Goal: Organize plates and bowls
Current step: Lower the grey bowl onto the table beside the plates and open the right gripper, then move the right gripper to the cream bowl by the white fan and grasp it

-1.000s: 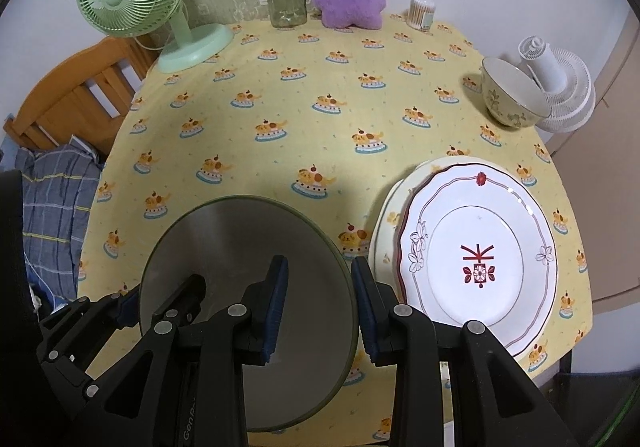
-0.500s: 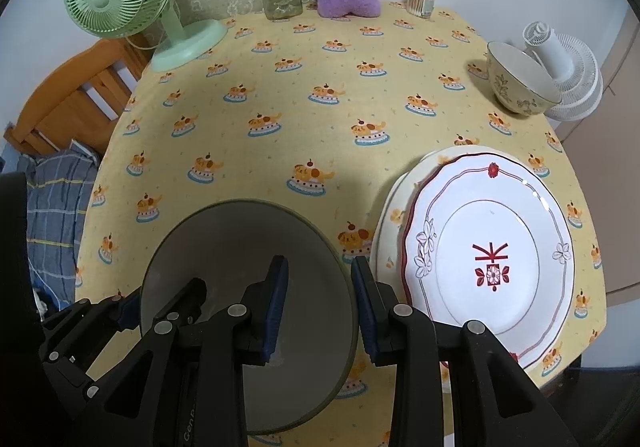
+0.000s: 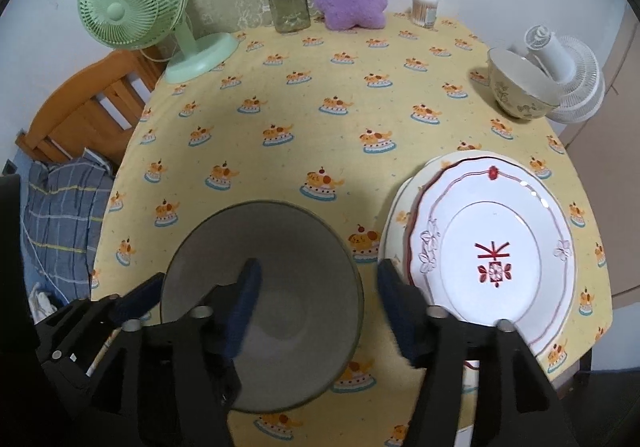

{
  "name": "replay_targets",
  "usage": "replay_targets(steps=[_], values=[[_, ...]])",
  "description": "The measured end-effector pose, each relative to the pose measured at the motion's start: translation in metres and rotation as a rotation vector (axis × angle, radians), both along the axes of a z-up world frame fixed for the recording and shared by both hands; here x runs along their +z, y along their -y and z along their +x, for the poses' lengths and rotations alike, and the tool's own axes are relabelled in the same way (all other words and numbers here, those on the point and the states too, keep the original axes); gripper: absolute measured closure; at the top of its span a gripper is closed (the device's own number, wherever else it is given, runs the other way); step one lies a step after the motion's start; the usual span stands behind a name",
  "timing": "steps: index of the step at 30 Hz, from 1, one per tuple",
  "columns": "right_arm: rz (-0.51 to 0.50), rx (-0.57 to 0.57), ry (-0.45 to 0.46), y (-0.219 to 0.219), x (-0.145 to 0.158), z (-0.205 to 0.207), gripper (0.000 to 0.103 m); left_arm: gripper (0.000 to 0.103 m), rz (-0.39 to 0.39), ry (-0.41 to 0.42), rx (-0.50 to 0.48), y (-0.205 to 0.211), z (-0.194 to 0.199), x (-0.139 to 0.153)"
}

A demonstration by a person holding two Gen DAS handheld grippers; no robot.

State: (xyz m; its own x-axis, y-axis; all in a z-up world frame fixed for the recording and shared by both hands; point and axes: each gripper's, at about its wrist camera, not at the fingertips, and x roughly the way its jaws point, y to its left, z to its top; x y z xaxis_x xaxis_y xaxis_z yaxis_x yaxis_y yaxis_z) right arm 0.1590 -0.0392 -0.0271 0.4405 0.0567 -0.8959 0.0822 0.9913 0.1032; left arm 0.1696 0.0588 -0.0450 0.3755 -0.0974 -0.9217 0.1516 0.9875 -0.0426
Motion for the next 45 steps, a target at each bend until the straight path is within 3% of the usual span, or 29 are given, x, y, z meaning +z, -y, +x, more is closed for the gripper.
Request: replay_targets(steps=[9, 22, 35, 45], values=[[-0.015, 0.005, 0.046, -0.004, 0.028, -0.01, 0.017, 0.021, -0.045, 0.079, -0.033, -0.003, -0.009, 0.029], [0.016, 0.021, 0.125, 0.021, 0.061, -0.005, 0.013, 0.018, -0.029, 0.16, 0.017, 0.02, -0.004, 0.063], [0.014, 0.061, 0.144, 0.094, 0.08, 0.025, 0.013, 0.018, -0.022, 0.17, 0.103, 0.094, 0.019, 0.079], [-0.016, 0.062, 0.138, 0.165, 0.078, 0.052, 0.013, 0.022, 0.006, 0.186, 0.113, 0.161, 0.046, 0.079]])
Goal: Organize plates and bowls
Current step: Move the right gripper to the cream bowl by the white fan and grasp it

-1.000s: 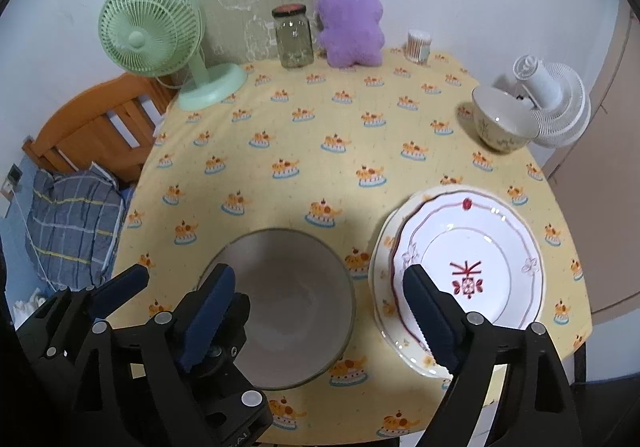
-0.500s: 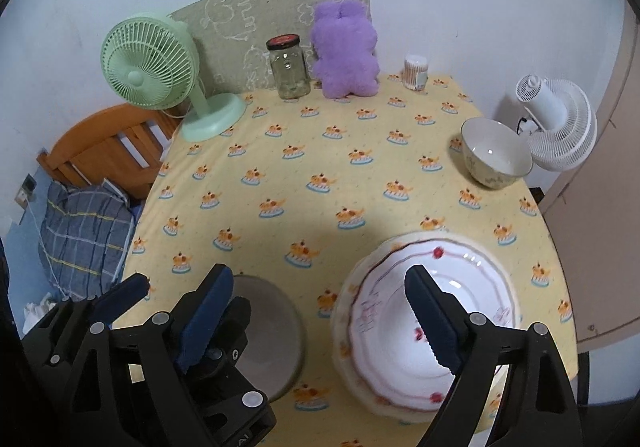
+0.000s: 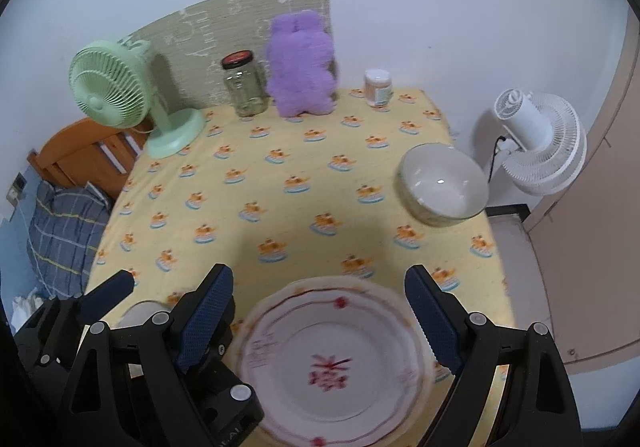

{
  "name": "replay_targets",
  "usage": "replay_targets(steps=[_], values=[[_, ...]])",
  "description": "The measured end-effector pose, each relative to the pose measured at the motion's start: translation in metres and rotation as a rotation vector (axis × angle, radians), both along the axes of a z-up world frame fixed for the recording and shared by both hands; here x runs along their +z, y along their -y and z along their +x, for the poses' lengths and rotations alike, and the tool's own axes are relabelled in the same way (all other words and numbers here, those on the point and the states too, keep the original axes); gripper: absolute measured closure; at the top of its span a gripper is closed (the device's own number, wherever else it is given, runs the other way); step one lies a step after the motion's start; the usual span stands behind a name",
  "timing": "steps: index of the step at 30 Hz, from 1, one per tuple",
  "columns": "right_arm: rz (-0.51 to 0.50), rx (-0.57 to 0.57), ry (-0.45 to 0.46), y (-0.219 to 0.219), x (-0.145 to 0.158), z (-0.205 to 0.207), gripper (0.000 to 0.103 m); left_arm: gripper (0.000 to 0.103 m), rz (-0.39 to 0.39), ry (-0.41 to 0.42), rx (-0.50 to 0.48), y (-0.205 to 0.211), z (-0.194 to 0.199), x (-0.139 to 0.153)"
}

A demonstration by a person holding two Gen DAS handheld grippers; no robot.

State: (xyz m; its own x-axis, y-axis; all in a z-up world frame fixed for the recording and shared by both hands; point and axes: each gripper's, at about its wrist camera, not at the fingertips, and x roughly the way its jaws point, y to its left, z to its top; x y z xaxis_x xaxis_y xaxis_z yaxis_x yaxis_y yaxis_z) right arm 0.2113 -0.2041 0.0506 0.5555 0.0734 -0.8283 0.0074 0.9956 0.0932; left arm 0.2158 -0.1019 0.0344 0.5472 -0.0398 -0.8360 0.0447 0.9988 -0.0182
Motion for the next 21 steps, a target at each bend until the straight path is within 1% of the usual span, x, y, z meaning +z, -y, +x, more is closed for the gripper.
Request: replay_targets(steps=[6, 9, 13, 19, 21], values=[[-0.022, -0.002, -0.004, 0.036, -0.006, 0.022, 0.013, 0.022, -0.006, -0.006, 0.012, 0.039, 0.023, -0.007], [-0.006, -0.001, -0.005, 0.056, -0.01, 0.034, 0.013, 0.022, -0.009, -0.005, 0.012, 0.055, 0.034, -0.011], [-0.015, -0.01, -0.004, 0.077, -0.018, 0.049, 0.013, 0.023, -0.003, -0.009, 0.005, 0.077, 0.051, -0.02], [-0.008, -0.056, -0.022, 0.111, -0.034, 0.072, 0.014, 0.027, -0.011, -0.033, -0.012, 0.111, 0.079, -0.037], [-0.006, -0.07, -0.029, 0.123, -0.04, 0.08, 0.017, 0.027, 0.002, -0.032, -0.017, 0.121, 0.086, -0.041]])
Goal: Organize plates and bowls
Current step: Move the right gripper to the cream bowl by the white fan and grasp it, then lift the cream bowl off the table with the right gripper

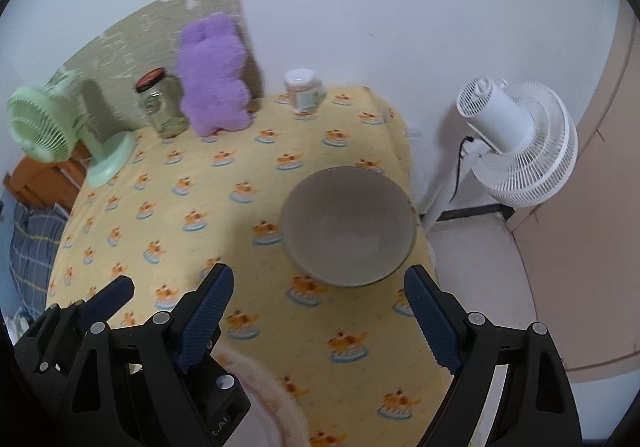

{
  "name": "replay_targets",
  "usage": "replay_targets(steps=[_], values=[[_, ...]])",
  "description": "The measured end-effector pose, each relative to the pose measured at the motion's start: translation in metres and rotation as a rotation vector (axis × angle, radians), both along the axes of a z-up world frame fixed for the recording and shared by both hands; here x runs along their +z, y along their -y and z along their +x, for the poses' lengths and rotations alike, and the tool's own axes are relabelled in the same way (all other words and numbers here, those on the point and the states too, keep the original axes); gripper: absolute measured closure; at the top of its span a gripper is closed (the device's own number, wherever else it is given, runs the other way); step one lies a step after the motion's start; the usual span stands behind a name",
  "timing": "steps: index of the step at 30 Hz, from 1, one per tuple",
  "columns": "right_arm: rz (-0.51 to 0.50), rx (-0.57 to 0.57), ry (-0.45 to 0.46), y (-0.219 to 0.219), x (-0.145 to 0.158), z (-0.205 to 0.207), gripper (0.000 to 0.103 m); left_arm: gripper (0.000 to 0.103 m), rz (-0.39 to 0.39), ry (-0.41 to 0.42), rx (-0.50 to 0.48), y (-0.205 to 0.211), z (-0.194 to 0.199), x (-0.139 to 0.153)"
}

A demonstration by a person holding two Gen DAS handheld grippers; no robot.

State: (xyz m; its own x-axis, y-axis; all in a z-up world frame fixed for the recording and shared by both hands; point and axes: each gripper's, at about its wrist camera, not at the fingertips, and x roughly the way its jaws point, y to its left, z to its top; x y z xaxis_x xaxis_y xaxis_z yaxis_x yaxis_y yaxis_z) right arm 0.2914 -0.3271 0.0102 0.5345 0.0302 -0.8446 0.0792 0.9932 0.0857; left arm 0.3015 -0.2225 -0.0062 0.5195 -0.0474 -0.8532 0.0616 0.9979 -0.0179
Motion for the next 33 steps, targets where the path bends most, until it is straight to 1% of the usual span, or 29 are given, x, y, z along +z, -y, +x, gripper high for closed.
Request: replay_targets(steps=[3, 7, 8, 9, 10, 12, 16, 19, 22, 26, 31, 33], values=[[-0.006, -0.011, -0.012, 0.016, -0.009, 0.014, 0.02, 0.028, 0.004, -0.012, -0.017, 0.016, 0.015, -0.01], [0.002, -0.03, -0.01, 0.034, -0.02, 0.031, 0.022, 0.039, -0.014, -0.029, -0.041, 0.031, 0.035, -0.021], [0.003, -0.035, -0.011, 0.038, -0.024, 0.035, 0.023, 0.039, -0.011, -0.032, -0.043, 0.034, 0.04, -0.025], [0.007, -0.039, -0.013, 0.042, -0.027, 0.041, 0.027, 0.04, -0.006, -0.032, -0.044, 0.037, 0.044, -0.027], [0.012, -0.041, -0.015, 0.045, -0.031, 0.046, 0.028, 0.04, 0.004, -0.03, -0.044, 0.04, 0.05, -0.031], [0.013, -0.047, -0.017, 0.05, -0.039, 0.055, 0.028, 0.044, 0.018, -0.028, -0.042, 0.044, 0.057, -0.036], [0.014, -0.049, -0.029, 0.056, -0.052, 0.069, 0.031, 0.052, 0.015, -0.068, -0.033, 0.05, 0.072, -0.054], [0.015, -0.043, -0.048, 0.058, -0.063, 0.077, 0.034, 0.053, 0.016, -0.087, -0.032, 0.053, 0.079, -0.065], [0.016, -0.042, -0.062, 0.06, -0.072, 0.081, 0.039, 0.054, 0.023, -0.094, -0.034, 0.055, 0.082, -0.073], [0.019, -0.038, -0.075, 0.062, -0.08, 0.087, 0.059, 0.06, 0.035, -0.091, -0.04, 0.058, 0.086, -0.078], [0.015, -0.047, -0.06, 0.064, -0.081, 0.089, 0.067, 0.067, 0.048, -0.058, -0.053, 0.061, 0.089, -0.077], [0.015, -0.048, -0.054, 0.066, -0.08, 0.09, 0.072, 0.07, 0.054, -0.048, -0.062, 0.064, 0.091, -0.075]])
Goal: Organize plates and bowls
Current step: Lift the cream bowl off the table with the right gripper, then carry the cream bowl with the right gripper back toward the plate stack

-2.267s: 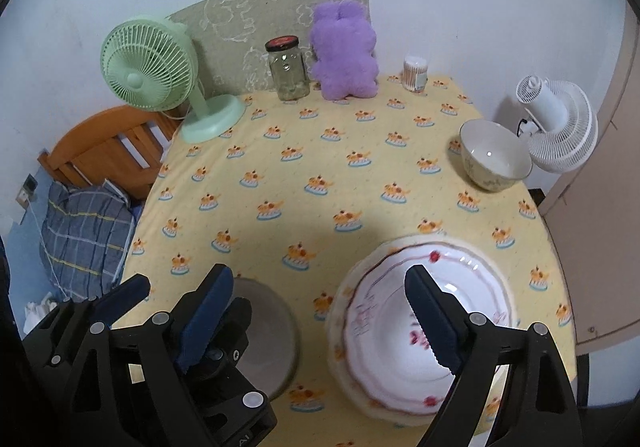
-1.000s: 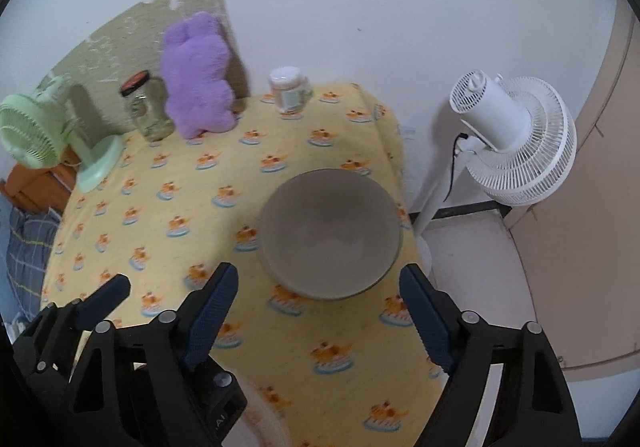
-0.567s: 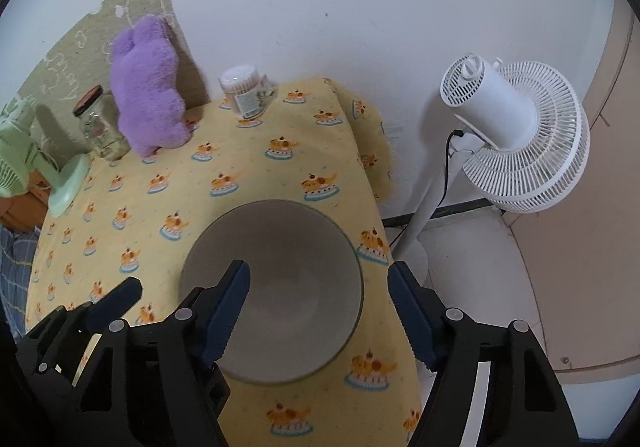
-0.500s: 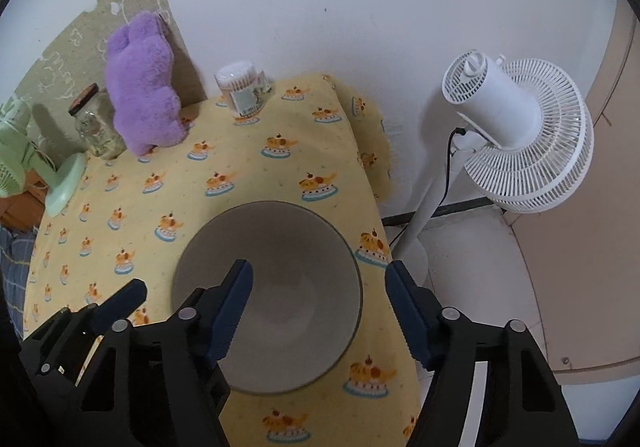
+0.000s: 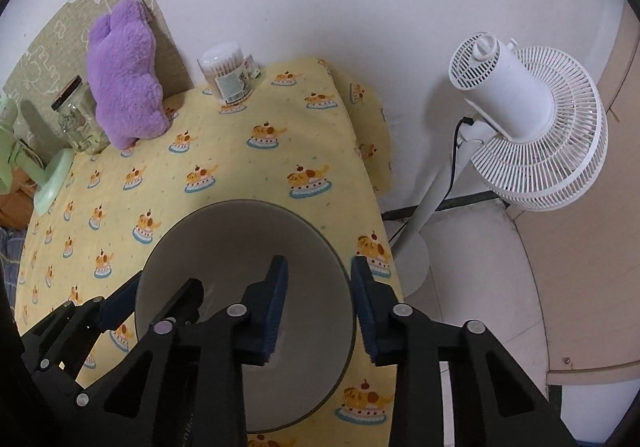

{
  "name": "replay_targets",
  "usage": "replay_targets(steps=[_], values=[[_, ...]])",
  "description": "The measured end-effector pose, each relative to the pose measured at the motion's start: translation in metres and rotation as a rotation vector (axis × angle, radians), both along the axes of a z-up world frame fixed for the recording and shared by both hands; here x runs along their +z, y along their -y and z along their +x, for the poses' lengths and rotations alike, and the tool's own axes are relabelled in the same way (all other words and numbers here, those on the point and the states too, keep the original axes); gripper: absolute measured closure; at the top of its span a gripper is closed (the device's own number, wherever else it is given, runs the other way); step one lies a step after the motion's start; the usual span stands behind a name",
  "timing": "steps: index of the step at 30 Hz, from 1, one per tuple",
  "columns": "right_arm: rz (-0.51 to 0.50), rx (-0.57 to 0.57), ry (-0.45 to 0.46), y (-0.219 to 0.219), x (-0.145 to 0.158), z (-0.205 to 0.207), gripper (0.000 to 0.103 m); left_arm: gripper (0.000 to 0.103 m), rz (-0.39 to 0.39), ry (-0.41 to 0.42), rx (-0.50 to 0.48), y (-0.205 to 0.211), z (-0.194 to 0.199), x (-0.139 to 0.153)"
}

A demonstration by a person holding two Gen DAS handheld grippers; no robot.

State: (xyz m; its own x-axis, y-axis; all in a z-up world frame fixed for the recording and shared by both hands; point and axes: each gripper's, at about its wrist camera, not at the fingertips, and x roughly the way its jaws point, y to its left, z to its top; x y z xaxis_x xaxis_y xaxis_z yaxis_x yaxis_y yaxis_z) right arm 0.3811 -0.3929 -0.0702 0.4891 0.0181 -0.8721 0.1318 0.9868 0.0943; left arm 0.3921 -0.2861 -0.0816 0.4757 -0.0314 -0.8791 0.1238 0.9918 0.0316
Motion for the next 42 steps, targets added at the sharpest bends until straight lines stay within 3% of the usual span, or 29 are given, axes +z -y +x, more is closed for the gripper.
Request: replay_targets(steps=[8, 24, 42], values=[[0.0, -0.002, 0.003, 0.004, -0.001, 0.003, 0.076, 0.077, 0.01, 0.012, -0.028, 0.005, 0.005, 0.001], [0.009, -0.004, -0.042, -0.012, 0.007, -0.016, 0.076, 0.077, 0.016, -0.022, -0.036, -0.009, -0.015, 0.01], [0.004, 0.069, -0.009, -0.07, 0.048, -0.054, 0.076, 0.077, -0.016, 0.0, 0.052, -0.069, -0.061, 0.047]])
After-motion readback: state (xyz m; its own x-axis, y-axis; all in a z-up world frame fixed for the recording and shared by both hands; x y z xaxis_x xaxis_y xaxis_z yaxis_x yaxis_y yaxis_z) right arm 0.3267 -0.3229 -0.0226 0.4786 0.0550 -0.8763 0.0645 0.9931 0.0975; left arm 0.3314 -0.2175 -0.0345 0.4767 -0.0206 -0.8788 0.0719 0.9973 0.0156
